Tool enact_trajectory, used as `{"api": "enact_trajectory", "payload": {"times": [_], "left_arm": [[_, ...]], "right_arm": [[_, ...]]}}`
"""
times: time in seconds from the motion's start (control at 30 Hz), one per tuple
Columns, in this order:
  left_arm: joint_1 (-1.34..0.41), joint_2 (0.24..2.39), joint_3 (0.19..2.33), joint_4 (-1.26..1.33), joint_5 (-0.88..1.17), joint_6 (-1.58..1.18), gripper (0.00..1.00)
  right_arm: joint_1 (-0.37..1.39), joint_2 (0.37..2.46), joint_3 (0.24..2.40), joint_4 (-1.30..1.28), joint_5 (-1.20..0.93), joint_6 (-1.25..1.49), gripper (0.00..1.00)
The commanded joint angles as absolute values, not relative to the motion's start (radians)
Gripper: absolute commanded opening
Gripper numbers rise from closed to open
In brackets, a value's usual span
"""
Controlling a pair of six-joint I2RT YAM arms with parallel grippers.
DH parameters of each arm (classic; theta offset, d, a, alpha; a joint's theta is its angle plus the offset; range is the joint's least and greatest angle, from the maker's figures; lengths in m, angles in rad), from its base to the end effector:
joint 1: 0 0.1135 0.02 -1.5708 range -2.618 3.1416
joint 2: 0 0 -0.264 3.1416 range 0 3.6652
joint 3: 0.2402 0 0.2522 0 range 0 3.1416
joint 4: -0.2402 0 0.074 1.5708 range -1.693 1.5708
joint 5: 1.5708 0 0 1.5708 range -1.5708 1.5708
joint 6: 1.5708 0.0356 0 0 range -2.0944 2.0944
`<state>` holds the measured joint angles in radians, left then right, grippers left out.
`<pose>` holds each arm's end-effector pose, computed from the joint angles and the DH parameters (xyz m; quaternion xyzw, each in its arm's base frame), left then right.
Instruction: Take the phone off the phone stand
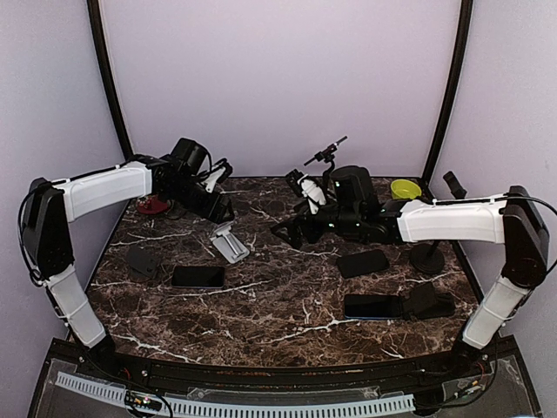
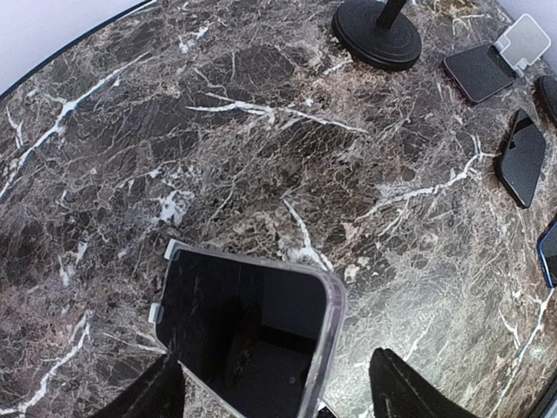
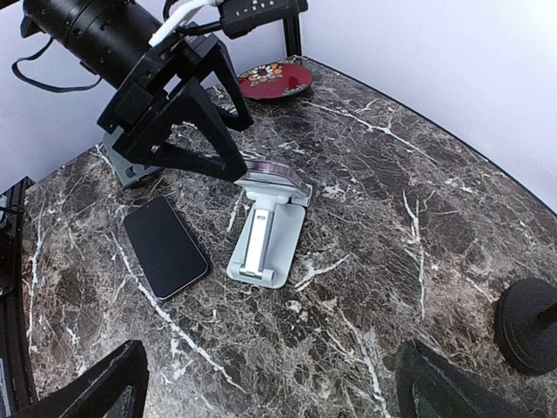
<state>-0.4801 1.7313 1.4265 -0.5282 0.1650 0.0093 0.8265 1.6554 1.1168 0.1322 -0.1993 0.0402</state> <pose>0.3408 -0.1841 0.2771 0.2540 0.8947 -0.1586 0.3315 0.2545 0.2868 0.2594 -0.3689 0.7467 0.3052 0.4617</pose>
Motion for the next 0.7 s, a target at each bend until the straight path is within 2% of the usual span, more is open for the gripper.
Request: {"api": "enact_trajectory", "payload": {"times": [0.0,0.2,0.5,0.67], "left_arm": [[-0.528,1.757,1.456,-0.57,0.051,0.028,0.72],[-0.561,1.786,1.463,-0.579,-0.069,0.038,0.6],[-0.603,1.794,1.482,-0.58,-0.186,0.072,0.21],[-0.607,1.776,1.49,-0.58,-0.23,0.094,0.11]], "right_arm": [[0.819,1.653,1.106,0.174,-0.216,0.055,0.99],[0.817,1.655,1.108,0.174,-0.219,0.057,0.99],[0.815,1.659,1.109,0.175,-0.222,0.066,0.99],[0.813,1.66,1.112,0.174,-0.222,0.066,0.99]]}}
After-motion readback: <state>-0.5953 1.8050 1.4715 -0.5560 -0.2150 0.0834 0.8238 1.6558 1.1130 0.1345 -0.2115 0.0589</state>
